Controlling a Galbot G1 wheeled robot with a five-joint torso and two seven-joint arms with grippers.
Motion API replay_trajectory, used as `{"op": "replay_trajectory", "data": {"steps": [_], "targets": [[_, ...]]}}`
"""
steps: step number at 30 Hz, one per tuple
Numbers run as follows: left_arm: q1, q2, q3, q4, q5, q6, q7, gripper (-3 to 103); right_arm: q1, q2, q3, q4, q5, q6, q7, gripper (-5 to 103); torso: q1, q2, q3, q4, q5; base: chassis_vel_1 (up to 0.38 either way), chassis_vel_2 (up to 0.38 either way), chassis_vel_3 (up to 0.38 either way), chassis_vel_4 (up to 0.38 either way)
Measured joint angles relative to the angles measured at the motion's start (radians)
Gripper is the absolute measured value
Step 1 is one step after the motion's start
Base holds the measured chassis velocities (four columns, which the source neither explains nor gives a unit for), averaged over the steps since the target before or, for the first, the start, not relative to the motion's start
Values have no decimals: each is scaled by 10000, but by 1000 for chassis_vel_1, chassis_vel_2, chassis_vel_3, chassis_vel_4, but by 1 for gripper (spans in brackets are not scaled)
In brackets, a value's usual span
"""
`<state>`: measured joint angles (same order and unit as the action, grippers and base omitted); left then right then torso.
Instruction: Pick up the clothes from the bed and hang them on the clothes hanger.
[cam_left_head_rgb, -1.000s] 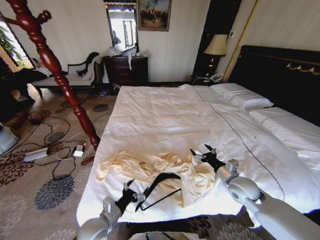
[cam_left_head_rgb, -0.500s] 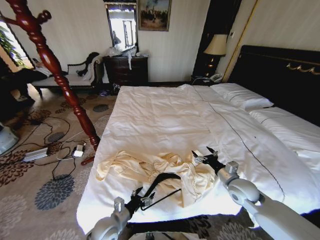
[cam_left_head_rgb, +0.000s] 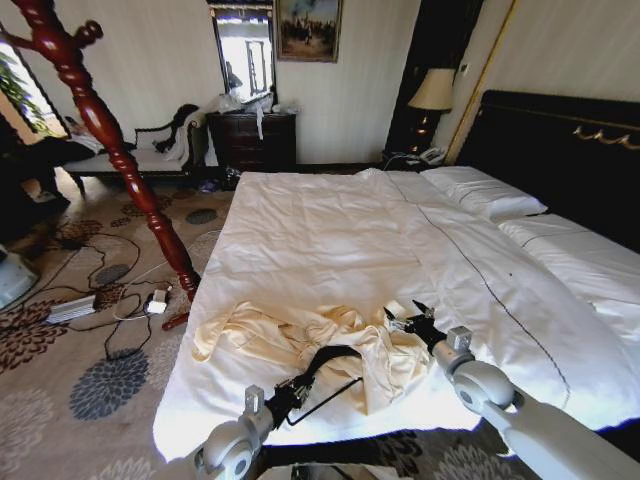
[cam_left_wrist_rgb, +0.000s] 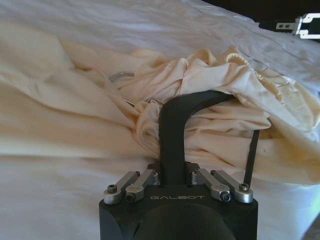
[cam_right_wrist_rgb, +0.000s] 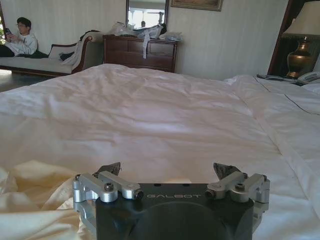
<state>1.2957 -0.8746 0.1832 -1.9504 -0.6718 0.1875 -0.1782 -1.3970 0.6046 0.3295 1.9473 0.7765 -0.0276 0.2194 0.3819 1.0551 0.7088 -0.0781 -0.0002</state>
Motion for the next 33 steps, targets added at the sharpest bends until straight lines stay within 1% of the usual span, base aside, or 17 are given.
{"op": "replay_trajectory", "data": {"steps": [1, 3, 5, 6, 8, 9, 10, 11, 13, 14, 15, 18, 20, 24, 25, 29, 33], "targets": [[0, 0, 0, 0, 0, 0, 0, 23, 0, 0, 0, 0, 0, 0, 0, 100, 0, 0, 0, 0, 0, 0, 0, 0, 0], [-16, 31, -92, 28, 593, -11, 20, 22, -20, -6, -51, -2, 1, -6, 52, 100, -1, 0, 0, 0, 1, 0, 0, 0, 0], [37, 76, -270, 78, 1656, -156, 245, 22, -80, -64, -293, 151, 405, -301, 316, 100, 0, 0, 0, 1, 1, 0, 0, 0, 0], [37, 76, -270, 78, 1656, -156, 245, 22, -80, -64, -293, 151, 405, -301, 316, 100, 0, 0, 0, 1, 1, 0, 0, 0, 0], [176, 108, -375, 102, 2235, -297, 444, 22, -87, -77, -552, 440, 1170, -774, 767, 100, 0, 0, 0, 1, 1, 0, 0, 0, 0], [328, 150, -502, 161, 2864, -491, 665, 22, -40, -38, -753, 674, 1784, -1143, 1225, 100, 0, 0, 0, 2, 0, 0, 0, 0, 0], [464, 189, -633, 217, 3458, -721, 870, 22, 15, 19, -868, 808, 2194, -1327, 1481, 100, 0, 0, 0, 2, -1, 0, 0, 0, 0], [464, 189, -633, 217, 3458, -721, 870, 22, 15, 19, -868, 808, 2194, -1327, 1481, 100, 0, 0, 0, 2, -1, 0, 0, 0, 0], [806, 280, -1004, 351, 4913, -1395, 1287, 22, 122, 133, -976, 966, 2773, -1554, 1784, 100, 0, 0, 0, 6, 1, 0, 0, 0, 0], [806, 280, -1004, 351, 4913, -1395, 1287, 22, 122, 133, -976, 966, 2773, -1554, 1784, 100, 0, 0, 0, 6, 1, 0, 0, 0, 0], [1034, 321, -1286, 438, 5841, -1936, 1525, 22, 162, 153, -992, 1005, 2929, -1650, 1892, 100, 0, 0, 0, 5, 1, 0, 0, 0, 0], [1342, 298, -1673, 573, 6914, -2658, 1811, 22, 163, 99, -992, 1009, 2905, -1913, 2123, 100, 0, 0, 0, 3, 1, 0, 0, 0, 0], [1379, 249, -1717, 608, 7020, -2743, 1822, 22, 162, 78, -991, 1009, 2847, -2063, 2265, 100, 0, 0, 0, 3, 0, 0, 0, 0, 0], [1299, -107, -1740, 777, 7348, -2920, 1839, 22, 157, 40, -991, 1070, 2813, -2722, 3017, 100, 0, 0, 0, 3, 2, 0, 0, 0, 0], [1299, -107, -1740, 777, 7348, -2920, 1839, 22, 157, 40, -991, 1070, 2813, -2722, 3017, 100, 0, 0, 0, 3, 2, 0, 0, 0, 0], [1178, -379, -1754, 864, 7860, -3076, 1827, 22, 8, -69, -929, 1191, 2810, -2823, 3151, 100, 0, 0, 0, 0, 2, 0, 0, 0, 0], [1132, -497, -1755, 868, 8015, -3114, 1821, 22, -45, -96, -939, 1350, 2864, -2902, 3149, 100, -1, 0, 0, 1, 1, 0, 0, 0, 0]]}}
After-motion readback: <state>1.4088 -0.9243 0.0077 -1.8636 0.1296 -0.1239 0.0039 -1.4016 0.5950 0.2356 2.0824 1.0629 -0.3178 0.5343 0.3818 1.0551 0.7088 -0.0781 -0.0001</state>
